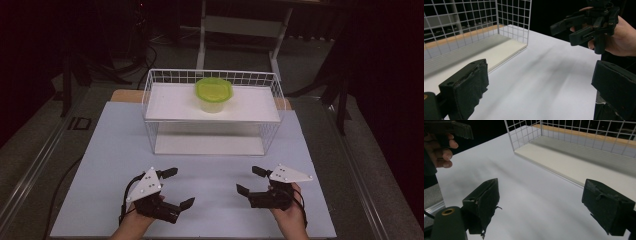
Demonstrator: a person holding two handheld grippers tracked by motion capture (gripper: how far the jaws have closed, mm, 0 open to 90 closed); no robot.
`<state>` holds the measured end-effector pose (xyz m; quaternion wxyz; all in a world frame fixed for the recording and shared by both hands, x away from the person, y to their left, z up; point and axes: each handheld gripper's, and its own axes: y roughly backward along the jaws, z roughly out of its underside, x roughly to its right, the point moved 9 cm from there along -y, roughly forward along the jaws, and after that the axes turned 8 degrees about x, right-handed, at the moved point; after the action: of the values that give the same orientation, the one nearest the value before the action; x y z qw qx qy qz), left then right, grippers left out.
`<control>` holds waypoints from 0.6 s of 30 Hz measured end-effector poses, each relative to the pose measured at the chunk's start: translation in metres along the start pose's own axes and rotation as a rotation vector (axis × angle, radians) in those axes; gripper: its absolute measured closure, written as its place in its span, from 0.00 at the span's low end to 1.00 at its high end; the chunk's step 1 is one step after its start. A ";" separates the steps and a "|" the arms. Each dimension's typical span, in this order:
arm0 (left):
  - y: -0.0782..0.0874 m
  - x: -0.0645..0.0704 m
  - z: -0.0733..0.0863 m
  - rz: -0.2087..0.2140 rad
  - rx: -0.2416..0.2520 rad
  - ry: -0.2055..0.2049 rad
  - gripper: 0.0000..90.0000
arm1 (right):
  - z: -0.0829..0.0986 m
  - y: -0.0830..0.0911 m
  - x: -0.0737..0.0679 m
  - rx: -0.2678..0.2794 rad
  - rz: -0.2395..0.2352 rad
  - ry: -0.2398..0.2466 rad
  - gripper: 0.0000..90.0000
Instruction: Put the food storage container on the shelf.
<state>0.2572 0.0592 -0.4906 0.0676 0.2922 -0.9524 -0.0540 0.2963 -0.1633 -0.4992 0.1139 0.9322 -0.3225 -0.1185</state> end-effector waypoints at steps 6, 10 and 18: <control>0.011 -0.007 0.010 -0.029 -0.002 0.019 0.02 | 0.011 0.008 0.006 0.007 0.014 0.015 0.16; 0.013 -0.009 0.012 -0.037 0.008 0.021 0.02 | 0.016 0.009 0.010 -0.005 0.020 0.023 0.16; 0.015 -0.013 0.014 -0.048 0.031 0.018 0.02 | 0.018 0.011 0.014 0.003 0.025 0.039 0.16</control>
<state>0.2576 0.0801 -0.5032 0.0704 0.3166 -0.9452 -0.0381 0.2953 -0.1830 -0.5148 0.1201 0.9304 -0.3320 -0.0983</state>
